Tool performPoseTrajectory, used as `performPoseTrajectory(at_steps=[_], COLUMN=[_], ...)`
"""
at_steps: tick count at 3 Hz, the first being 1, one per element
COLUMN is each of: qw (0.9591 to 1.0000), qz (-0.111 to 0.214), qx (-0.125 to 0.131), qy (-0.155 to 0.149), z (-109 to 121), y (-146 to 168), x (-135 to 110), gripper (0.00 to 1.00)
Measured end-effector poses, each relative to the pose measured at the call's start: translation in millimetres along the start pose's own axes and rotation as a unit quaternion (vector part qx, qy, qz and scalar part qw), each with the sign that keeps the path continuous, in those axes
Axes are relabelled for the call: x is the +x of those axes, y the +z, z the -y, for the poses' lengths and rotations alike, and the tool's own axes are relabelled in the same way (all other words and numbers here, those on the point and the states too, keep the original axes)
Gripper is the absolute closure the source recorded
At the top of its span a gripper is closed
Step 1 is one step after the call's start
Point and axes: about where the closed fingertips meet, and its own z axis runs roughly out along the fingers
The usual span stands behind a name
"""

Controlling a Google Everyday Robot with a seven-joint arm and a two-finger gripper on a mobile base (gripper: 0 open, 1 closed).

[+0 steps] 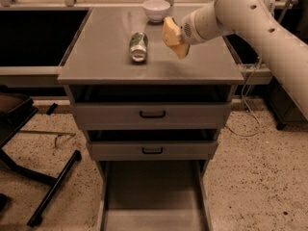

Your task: Pick sponge from bottom drawer and place on counter

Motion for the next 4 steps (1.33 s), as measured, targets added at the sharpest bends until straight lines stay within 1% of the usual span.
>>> performPoseTrajectory(at_steps=[1,2,3,4], qw=[0.9996,0.9978,0.9961,0.9938], qz=[-0.024,-0.056,-0.080,-0.101], qx=[0.001,0.000,0.014,0.045], qy=[0.017,0.035,0.033,-0.001], z=[9,15,21,23], y=[5,12,21,29], x=[18,36,50,55], gripper=[1.00,1.00,1.00,1.00])
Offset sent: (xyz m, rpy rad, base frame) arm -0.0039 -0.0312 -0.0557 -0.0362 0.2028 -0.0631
